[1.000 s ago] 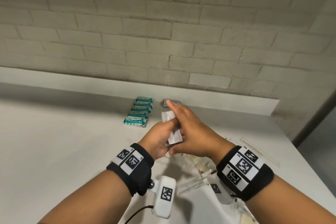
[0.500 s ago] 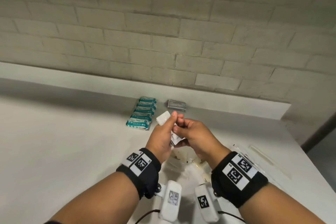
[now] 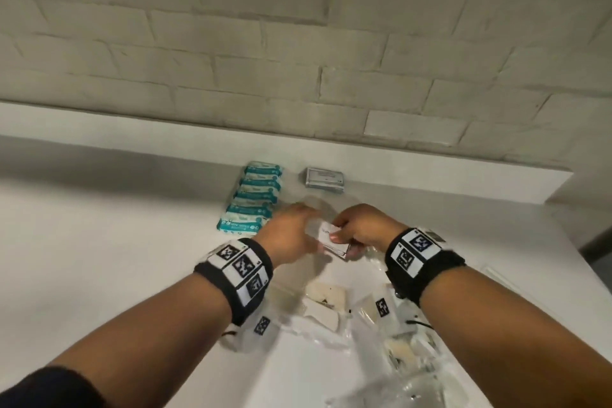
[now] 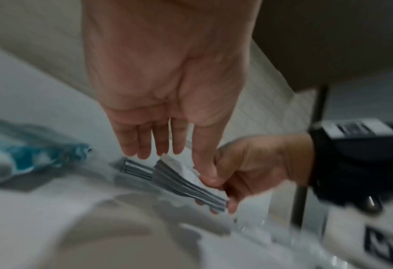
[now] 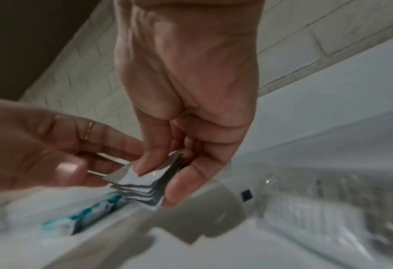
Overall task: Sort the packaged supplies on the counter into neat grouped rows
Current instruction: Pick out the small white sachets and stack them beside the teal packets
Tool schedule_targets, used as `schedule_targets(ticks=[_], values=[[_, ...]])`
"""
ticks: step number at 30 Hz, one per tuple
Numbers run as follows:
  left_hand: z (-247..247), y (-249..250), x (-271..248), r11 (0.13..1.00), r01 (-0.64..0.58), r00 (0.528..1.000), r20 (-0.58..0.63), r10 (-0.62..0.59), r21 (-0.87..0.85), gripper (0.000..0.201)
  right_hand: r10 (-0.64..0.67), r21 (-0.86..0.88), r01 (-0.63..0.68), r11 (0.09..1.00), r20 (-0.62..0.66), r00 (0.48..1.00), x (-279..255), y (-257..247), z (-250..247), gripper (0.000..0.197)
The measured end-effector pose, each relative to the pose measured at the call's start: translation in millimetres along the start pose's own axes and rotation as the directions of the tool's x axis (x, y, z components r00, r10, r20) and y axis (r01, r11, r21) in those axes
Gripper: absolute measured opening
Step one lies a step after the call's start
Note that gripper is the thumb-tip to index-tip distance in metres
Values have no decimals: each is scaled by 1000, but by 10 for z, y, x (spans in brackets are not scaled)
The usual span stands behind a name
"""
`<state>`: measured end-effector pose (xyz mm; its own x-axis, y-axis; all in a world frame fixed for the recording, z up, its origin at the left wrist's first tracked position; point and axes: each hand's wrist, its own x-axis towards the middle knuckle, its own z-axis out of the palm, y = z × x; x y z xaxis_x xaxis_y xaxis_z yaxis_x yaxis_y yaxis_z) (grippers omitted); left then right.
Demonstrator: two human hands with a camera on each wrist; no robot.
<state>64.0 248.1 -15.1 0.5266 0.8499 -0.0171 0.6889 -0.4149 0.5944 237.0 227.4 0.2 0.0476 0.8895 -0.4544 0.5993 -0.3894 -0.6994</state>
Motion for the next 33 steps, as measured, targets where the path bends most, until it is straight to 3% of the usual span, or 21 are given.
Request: schedule_targets(ticks=[3, 7, 12, 16, 19, 23, 33], values=[[36, -16, 269, 917, -183, 981, 128, 147, 355, 46, 2, -148, 5, 989, 49, 999, 261, -56, -59, 25], [79, -43, 676, 868, -178, 976, 199, 94, 464, 22, -33, -341, 47, 939, 48, 998, 537, -127, -162, 36], [75, -157, 992, 914, -137, 976, 208, 59, 381, 31, -76, -348, 69, 935, -6, 997, 759, -162, -243, 33], [32, -234, 1106, 937, -118, 973, 226, 43, 328, 38, -159, -521, 156, 839, 40, 987, 807, -142, -278, 40], [27, -282, 1166, 943, -100, 973, 231, 26, 318, 39, -111, -609, 112, 785, 41, 993, 907, -98, -249, 44], [17, -310, 1199, 920, -116, 972, 231, 28, 375, 39, -154, -708, 125, 696, 22, 988, 1032, -21, -225, 28], [7, -309, 1246, 910, -147, 961, 276, 37, 389, 44, -196, -700, 158, 697, 26, 980, 1016, 42, -214, 31]])
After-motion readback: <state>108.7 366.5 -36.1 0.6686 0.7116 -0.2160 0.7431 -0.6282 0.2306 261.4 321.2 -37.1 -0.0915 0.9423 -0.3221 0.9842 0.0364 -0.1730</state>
